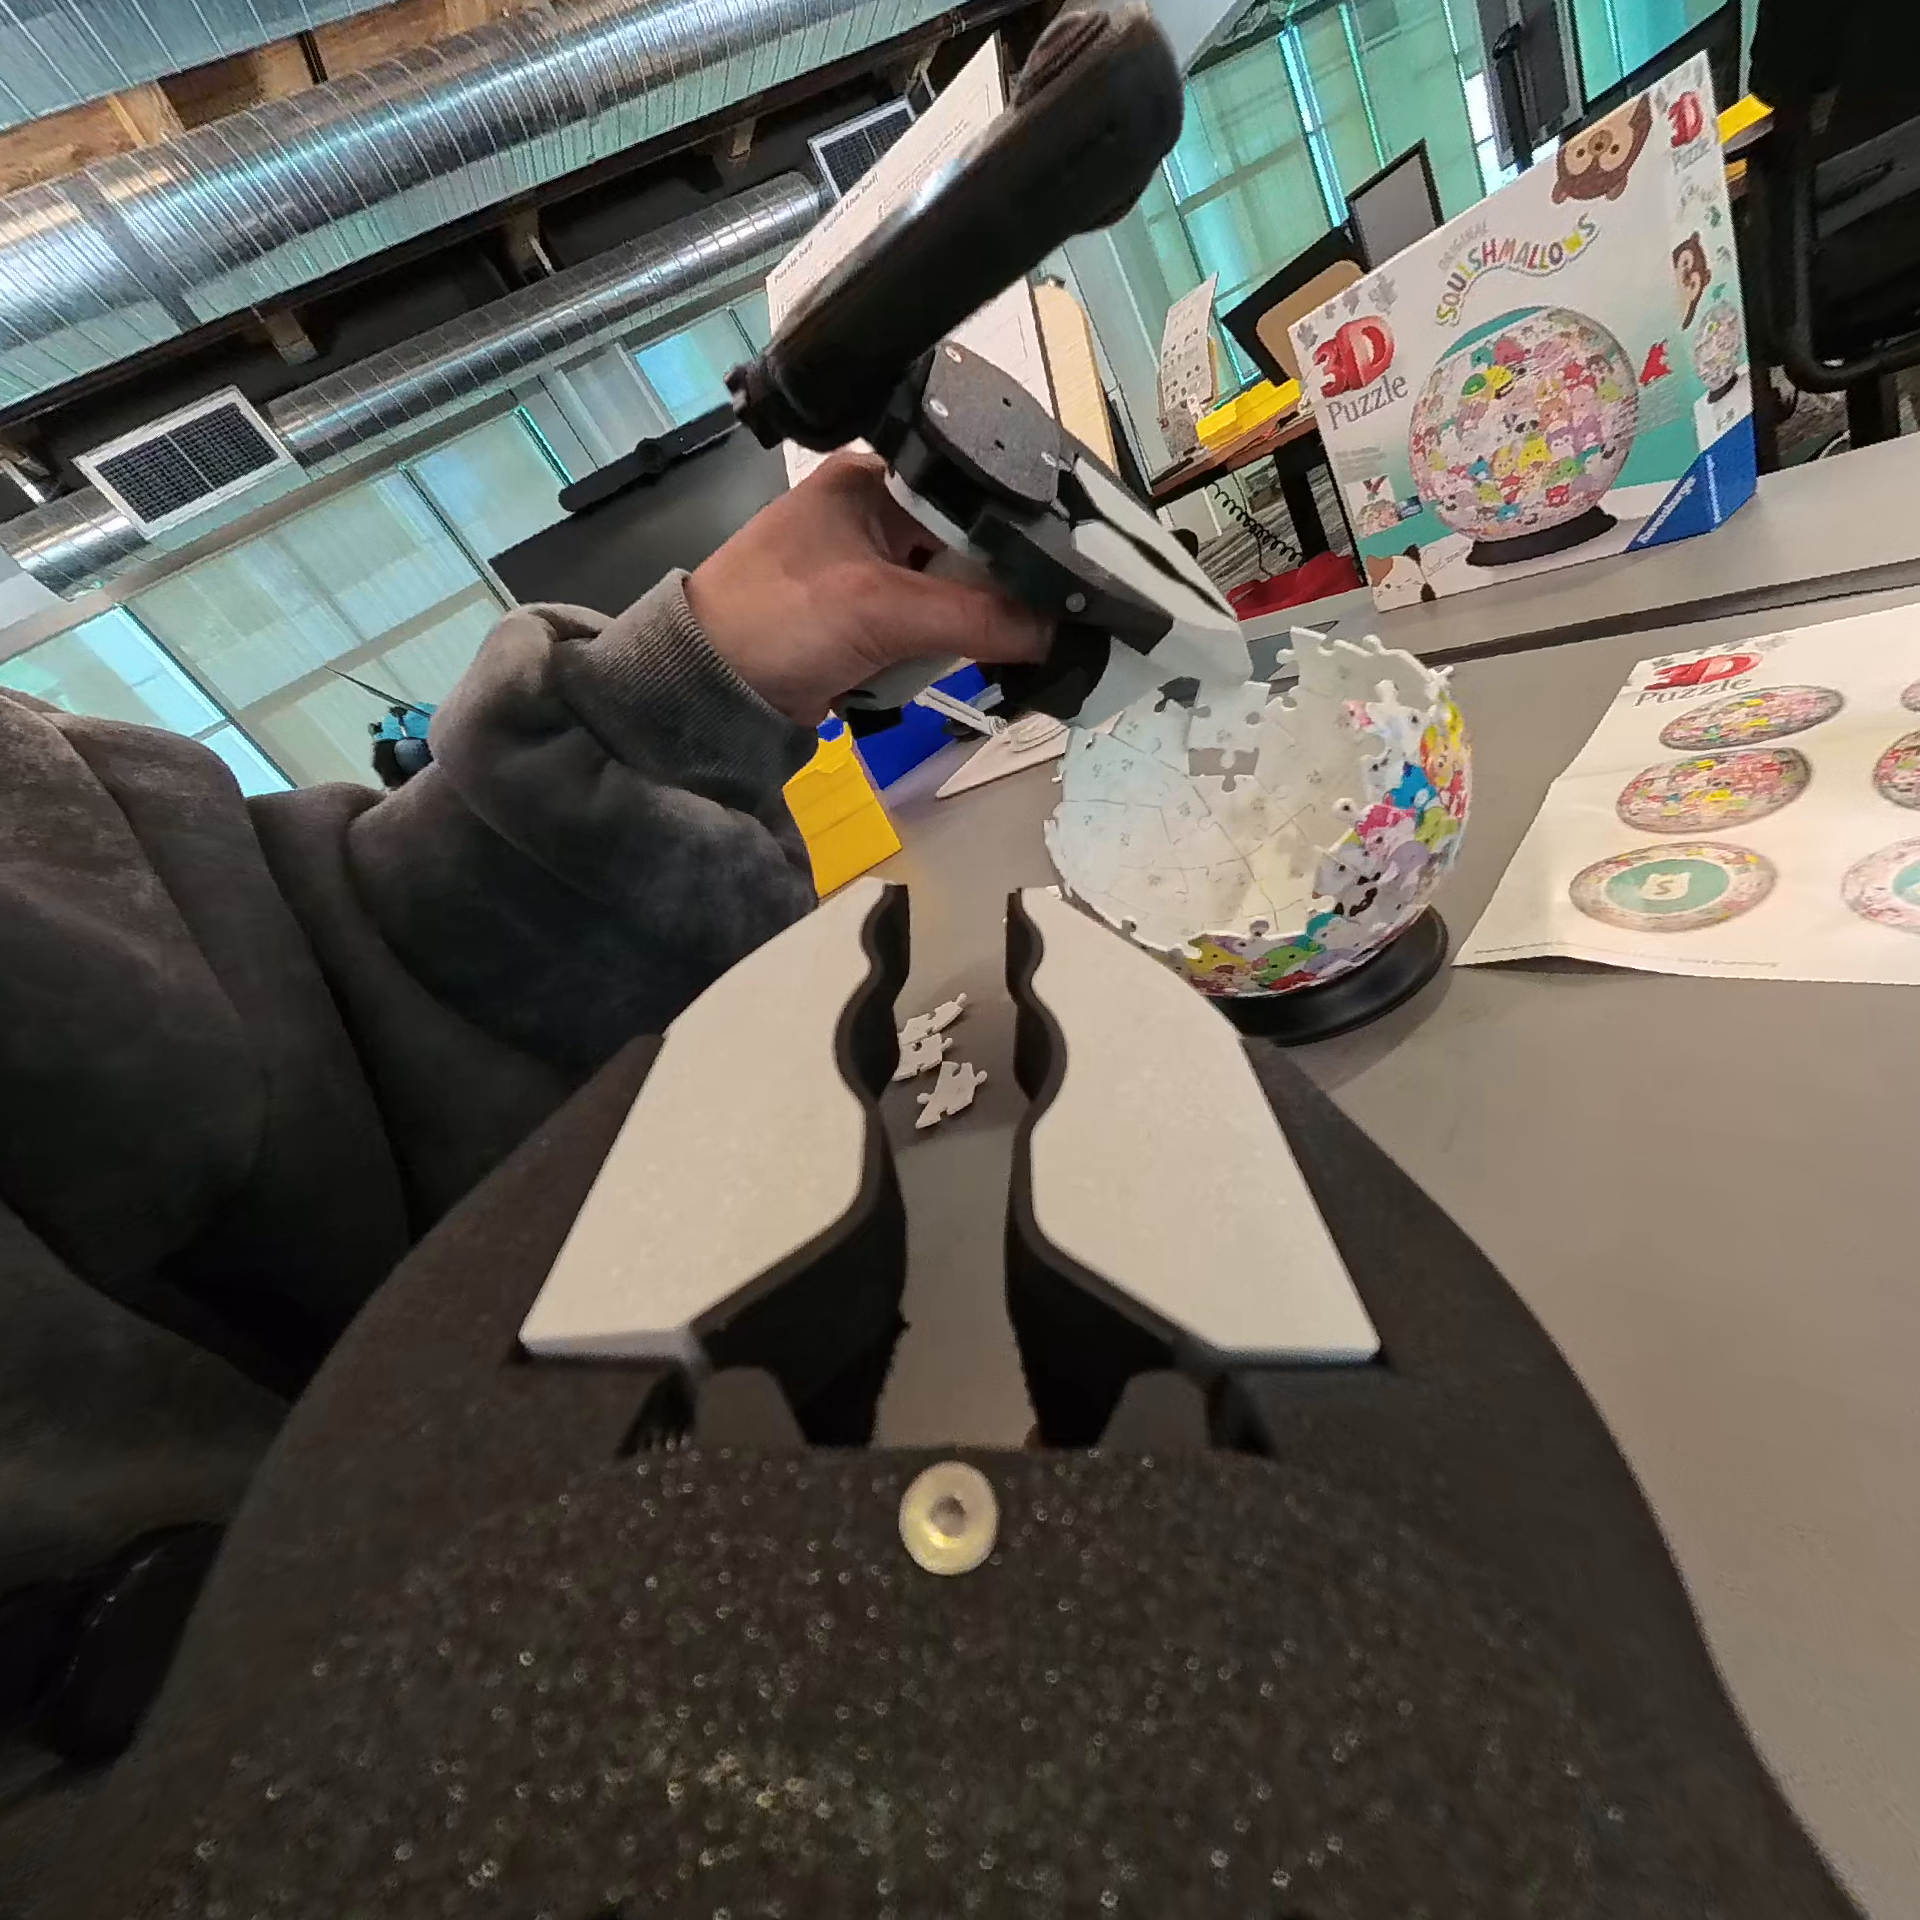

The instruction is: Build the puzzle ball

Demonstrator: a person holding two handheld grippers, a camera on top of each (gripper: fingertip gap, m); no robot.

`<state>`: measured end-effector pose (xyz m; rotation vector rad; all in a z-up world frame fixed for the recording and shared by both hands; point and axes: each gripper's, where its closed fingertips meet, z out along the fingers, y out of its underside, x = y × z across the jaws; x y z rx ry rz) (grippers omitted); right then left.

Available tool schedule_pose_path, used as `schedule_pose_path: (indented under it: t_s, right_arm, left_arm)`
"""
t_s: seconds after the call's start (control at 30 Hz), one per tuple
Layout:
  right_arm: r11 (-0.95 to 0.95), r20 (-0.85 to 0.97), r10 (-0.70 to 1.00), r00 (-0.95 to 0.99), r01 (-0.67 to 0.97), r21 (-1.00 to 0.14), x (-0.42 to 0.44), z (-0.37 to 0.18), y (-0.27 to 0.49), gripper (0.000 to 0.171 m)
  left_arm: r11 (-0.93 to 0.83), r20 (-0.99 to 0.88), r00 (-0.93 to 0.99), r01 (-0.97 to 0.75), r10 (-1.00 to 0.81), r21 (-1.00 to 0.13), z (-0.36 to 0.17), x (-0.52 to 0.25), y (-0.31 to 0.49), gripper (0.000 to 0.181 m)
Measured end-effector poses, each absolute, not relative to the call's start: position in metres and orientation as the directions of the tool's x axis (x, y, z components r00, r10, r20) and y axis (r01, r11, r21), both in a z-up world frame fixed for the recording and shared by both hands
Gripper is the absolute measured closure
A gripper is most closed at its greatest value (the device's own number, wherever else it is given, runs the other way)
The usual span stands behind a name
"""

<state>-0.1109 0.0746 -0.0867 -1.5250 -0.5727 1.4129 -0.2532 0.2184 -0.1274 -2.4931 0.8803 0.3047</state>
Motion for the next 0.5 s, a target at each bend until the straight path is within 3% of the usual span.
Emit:
schedule_pose_path:
  t_s: [0.2, 0.4, 0.5]
  right_arm:
    - [-0.445, -0.501, 0.835, 0.229, -0.255, -0.858, -0.109, -0.088, 0.076, 0.154]
    - [-0.388, -0.43, 0.858, 0.28, -0.193, -0.901, -0.11, -0.094, 0.077, 0.155]
    - [-0.357, -0.395, 0.889, 0.23, -0.19, -0.914, -0.119, -0.084, 0.071, 0.154]
  left_arm:
    - [-0.647, -0.363, 0.765, -0.644, -0.532, -0.409, -0.109, -0.24, 0.215, 0.18]
    - [-0.485, -0.202, 0.721, -0.619, -0.663, -0.617, -0.06, -0.203, 0.173, 0.18]
    - [-0.39, -0.064, 0.658, -0.517, -0.75, -0.762, -0.033, -0.18, 0.134, 0.18]
